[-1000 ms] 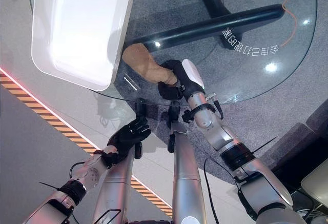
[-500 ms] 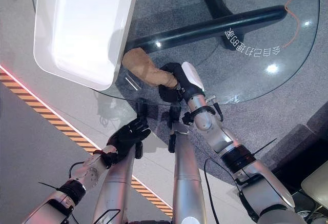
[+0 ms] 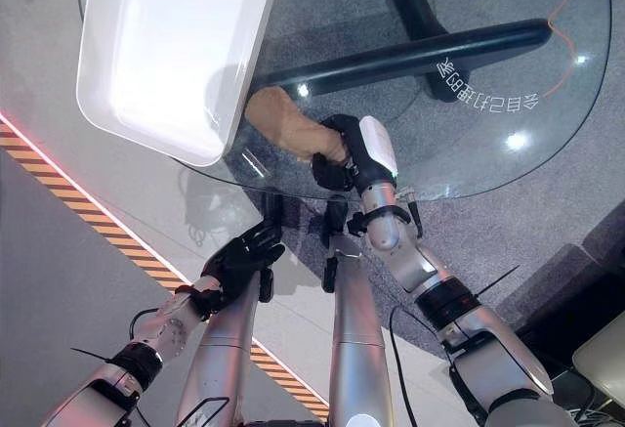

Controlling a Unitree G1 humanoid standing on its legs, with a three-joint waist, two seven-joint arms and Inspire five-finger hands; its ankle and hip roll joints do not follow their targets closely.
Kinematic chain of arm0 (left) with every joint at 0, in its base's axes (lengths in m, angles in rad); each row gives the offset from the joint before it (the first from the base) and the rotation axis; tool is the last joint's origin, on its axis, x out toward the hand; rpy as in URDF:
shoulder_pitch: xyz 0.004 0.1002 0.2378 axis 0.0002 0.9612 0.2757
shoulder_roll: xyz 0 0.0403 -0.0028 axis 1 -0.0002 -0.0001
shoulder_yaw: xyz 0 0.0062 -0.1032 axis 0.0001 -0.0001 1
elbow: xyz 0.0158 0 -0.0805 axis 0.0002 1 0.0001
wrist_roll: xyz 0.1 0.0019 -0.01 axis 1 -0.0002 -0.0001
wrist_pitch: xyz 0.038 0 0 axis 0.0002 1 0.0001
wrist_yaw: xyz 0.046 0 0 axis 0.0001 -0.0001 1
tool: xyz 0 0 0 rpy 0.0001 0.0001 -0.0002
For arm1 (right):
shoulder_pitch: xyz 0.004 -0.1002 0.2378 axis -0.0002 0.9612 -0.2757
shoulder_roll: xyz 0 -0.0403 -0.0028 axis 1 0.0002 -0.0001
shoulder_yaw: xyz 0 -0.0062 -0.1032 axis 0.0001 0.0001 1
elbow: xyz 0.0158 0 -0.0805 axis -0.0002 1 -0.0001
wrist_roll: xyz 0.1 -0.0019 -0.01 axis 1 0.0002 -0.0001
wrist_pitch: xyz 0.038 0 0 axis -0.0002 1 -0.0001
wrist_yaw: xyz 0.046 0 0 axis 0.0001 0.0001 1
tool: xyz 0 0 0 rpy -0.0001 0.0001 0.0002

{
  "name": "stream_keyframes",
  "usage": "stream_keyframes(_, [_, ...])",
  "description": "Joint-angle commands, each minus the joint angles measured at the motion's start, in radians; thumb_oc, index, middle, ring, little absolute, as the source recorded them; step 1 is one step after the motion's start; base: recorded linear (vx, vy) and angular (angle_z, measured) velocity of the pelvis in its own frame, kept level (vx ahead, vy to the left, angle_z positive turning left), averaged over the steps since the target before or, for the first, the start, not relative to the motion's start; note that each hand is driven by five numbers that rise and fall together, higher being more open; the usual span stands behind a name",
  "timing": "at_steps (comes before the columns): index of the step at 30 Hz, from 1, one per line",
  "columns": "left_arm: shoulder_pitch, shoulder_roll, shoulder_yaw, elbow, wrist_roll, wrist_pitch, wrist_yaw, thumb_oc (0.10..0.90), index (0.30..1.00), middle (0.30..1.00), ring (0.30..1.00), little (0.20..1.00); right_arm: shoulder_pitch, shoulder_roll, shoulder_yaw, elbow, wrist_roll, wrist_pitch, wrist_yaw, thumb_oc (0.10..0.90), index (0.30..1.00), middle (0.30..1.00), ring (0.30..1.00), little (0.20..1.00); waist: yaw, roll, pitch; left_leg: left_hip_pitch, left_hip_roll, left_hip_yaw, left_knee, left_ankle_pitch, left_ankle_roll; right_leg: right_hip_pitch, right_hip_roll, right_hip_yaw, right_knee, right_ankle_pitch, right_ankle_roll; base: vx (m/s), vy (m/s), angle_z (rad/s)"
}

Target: Wipe the table with a cloth and put it in the basket.

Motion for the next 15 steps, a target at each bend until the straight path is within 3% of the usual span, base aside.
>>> stream_keyframes(1, [0.148,-0.025,-0.026,-0.002,-0.008,-0.001,-0.055,0.800,0.900,0.900,0.900,0.900,-0.087,-0.133,-0.185,0.087,0.045,0.066,-0.200,0.100,0.300,0.300,0.300,0.200,0.024,-0.003,-0.016,-0.016,-0.016,-0.006,0.184,-0.153,0.059,0.030,0.021,0.030,-0.173,0.155,0.091,0.00,0.000,0.00])
stream_keyframes(15, [0.167,-0.017,-0.033,-0.020,-0.024,-0.021,-0.061,0.800,0.900,0.900,0.900,0.900,-0.089,-0.181,-0.259,0.155,0.147,0.077,-0.380,0.100,0.300,0.300,0.300,0.200,0.020,0.007,-0.016,-0.014,-0.017,0.001,0.171,-0.155,0.062,0.035,0.024,0.037,-0.193,0.155,0.085,0.00,0.003,-0.03])
